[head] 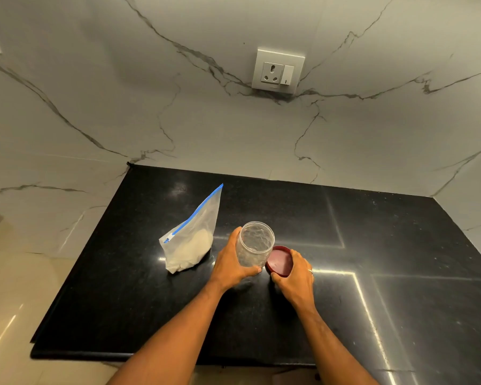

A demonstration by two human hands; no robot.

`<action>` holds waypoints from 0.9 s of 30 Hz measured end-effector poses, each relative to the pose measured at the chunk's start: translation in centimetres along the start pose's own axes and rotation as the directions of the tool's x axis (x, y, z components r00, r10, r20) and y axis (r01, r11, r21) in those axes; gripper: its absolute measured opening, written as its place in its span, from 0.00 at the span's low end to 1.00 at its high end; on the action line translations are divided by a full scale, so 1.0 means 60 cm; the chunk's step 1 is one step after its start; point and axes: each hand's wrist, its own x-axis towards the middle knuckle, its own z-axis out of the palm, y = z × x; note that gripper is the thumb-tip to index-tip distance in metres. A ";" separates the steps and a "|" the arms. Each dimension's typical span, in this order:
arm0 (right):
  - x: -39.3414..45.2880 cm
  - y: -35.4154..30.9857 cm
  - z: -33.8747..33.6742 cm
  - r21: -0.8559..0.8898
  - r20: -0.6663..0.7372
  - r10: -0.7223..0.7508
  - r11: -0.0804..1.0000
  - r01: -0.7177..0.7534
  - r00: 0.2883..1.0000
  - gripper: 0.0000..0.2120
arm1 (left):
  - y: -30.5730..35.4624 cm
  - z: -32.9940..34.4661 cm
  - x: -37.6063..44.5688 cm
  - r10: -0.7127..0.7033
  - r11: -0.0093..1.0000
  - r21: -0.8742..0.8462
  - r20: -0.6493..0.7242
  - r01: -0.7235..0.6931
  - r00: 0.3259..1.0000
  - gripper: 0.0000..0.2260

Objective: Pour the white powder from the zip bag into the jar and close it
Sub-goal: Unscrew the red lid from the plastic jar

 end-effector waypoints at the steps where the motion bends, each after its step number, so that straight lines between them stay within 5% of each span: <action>1: 0.000 -0.001 0.000 -0.008 0.003 -0.004 1.000 0.004 1.000 0.41 | 0.002 -0.001 -0.002 -0.006 1.000 0.004 0.010 0.006 1.000 0.49; 9: 0.011 0.002 -0.009 0.032 0.056 0.008 0.999 -0.010 0.998 0.48 | 0.018 -0.016 -0.014 -0.067 0.997 0.046 0.095 0.063 0.993 0.57; 16: 0.024 -0.017 -0.038 0.117 -0.085 -0.046 0.992 0.056 0.995 0.38 | 0.031 -0.033 -0.017 -0.060 0.995 0.088 0.084 0.052 0.995 0.59; 23: 0.044 -0.128 -0.086 0.129 -0.323 -0.282 0.933 0.337 0.903 0.30 | 0.074 -0.053 -0.038 0.114 0.981 0.169 -0.113 -0.094 0.987 0.47; 27: 0.043 -0.206 -0.103 0.146 -0.365 -0.402 0.866 0.478 0.839 0.28 | 0.132 -0.074 -0.048 0.287 0.945 0.239 -0.273 -0.224 0.918 0.35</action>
